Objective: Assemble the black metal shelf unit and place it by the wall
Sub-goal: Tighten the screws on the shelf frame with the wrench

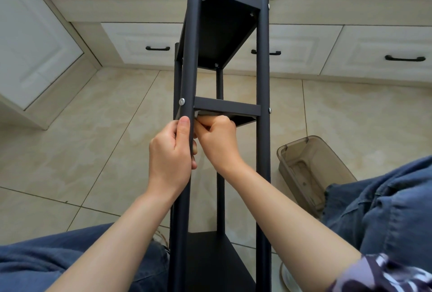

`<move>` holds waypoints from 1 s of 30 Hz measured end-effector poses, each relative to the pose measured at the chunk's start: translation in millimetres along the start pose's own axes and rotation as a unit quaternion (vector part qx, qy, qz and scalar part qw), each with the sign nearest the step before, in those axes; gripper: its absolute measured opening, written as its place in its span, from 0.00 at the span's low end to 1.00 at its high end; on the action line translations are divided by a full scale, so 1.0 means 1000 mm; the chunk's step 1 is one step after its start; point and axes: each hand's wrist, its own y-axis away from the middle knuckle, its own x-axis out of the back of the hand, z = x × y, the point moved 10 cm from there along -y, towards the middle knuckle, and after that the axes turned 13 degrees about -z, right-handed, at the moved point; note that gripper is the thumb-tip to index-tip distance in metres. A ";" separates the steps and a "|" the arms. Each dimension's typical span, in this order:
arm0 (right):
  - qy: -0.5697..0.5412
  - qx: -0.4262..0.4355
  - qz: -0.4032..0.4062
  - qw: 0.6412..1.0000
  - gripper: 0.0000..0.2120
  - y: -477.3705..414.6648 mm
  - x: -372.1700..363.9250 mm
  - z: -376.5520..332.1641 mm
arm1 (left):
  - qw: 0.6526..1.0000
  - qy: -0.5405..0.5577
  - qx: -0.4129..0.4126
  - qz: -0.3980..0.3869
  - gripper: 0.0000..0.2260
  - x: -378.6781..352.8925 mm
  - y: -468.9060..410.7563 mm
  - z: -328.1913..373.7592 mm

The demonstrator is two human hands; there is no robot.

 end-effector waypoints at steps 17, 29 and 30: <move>0.040 -0.024 -0.005 0.999 0.13 0.010 0.024 -0.013 | 1.000 0.010 0.008 -0.012 0.19 -0.009 -0.002 0.005; 0.045 -0.018 0.014 0.999 0.17 0.013 0.026 -0.015 | 1.000 -0.004 -0.003 -0.015 0.20 -0.010 -0.002 0.007; 0.039 -0.020 0.006 0.999 0.17 0.012 0.024 -0.012 | 1.000 -0.006 -0.006 -0.016 0.20 -0.010 -0.002 0.007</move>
